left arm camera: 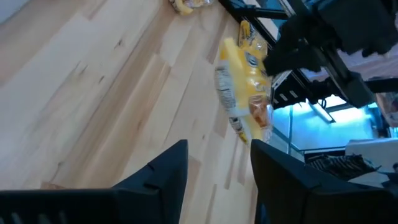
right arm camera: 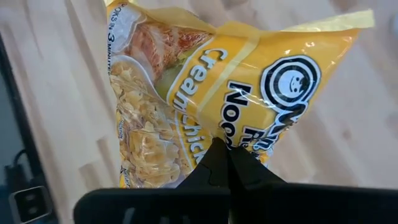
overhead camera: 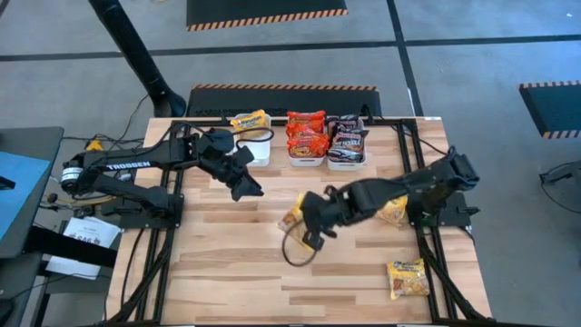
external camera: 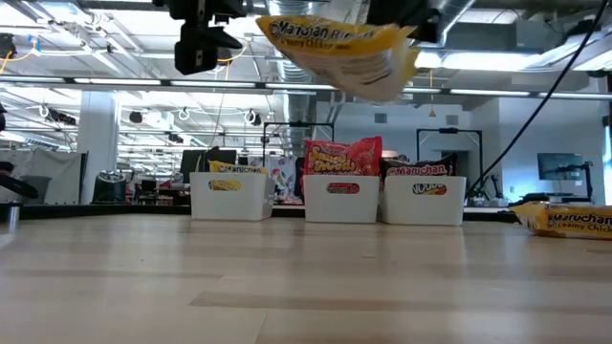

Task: Sort Maruchan noodles
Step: Put the yellow noodle pack into the left white bin

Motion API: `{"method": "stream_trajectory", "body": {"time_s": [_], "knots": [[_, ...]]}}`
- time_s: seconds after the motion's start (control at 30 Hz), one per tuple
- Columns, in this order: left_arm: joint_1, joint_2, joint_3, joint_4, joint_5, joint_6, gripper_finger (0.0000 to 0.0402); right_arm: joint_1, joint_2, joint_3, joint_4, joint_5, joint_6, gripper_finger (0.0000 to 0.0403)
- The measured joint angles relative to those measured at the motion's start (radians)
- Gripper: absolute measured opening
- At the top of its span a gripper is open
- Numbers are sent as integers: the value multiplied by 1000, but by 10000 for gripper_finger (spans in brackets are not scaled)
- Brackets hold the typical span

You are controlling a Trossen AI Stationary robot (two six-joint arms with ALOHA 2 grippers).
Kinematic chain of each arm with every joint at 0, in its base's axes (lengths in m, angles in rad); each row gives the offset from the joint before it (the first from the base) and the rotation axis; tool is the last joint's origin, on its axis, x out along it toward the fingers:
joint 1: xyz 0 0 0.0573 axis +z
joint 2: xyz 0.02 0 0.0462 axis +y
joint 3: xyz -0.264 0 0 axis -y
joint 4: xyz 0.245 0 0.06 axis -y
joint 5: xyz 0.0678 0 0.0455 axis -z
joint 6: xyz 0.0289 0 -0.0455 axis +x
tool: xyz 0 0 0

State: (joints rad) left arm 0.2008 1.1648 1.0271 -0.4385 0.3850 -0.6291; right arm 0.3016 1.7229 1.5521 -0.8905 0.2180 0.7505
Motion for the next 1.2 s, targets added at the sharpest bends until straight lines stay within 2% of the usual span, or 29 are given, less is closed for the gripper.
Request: {"method": "stream_trajectory", "body": {"time_s": [0.13, 0.27, 0.37, 0.57, 1.2], "knots": [[2, 6, 0, 25, 4, 0, 171, -68, 0, 27, -16, -7, -140, 0], [27, 35, 0, 69, 76, -112, 176, -131, -1, 61, -52, -8, -260, 0], [41, 69, 0, 102, 84, -185, 176, -172, -2, 81, -56, -11, -345, 0], [58, 134, 0, 235, 91, -213, 176, -240, -2, 108, -70, -38, -465, 1], [116, 267, 0, 369, 93, -201, 176, -322, -2, 111, -99, -64, -617, 1]]}}
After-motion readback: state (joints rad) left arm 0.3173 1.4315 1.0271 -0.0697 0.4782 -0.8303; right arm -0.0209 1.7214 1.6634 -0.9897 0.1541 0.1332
